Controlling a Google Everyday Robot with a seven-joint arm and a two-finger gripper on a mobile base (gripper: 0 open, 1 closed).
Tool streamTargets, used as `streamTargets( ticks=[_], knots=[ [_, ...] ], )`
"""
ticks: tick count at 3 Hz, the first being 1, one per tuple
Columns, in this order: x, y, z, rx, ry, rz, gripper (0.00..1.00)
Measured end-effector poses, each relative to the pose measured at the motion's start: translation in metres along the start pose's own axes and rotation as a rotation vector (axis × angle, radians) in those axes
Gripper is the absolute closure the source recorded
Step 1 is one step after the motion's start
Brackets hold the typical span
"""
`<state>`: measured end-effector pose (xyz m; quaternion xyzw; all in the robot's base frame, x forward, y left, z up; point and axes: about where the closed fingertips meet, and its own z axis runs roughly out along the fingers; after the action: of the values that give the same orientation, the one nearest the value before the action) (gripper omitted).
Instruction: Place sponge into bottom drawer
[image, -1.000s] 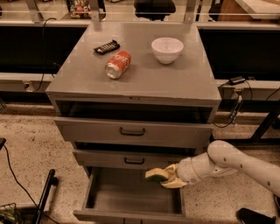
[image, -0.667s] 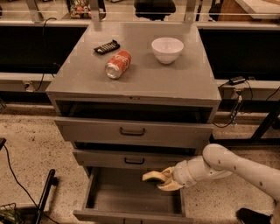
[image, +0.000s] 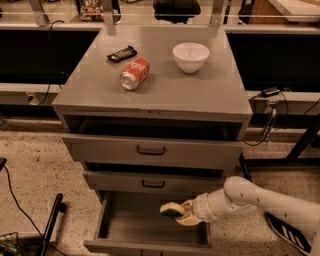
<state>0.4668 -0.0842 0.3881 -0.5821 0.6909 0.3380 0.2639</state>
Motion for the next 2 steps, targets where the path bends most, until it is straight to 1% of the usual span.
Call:
streamTargets(
  ticks=[1,2],
  knots=[
    [0.017,-0.004,0.015,0.022,0.014,0.045,1.0],
    [0.019,-0.01,-0.003,0.127,-0.006,0.038,1.0]
  ],
)
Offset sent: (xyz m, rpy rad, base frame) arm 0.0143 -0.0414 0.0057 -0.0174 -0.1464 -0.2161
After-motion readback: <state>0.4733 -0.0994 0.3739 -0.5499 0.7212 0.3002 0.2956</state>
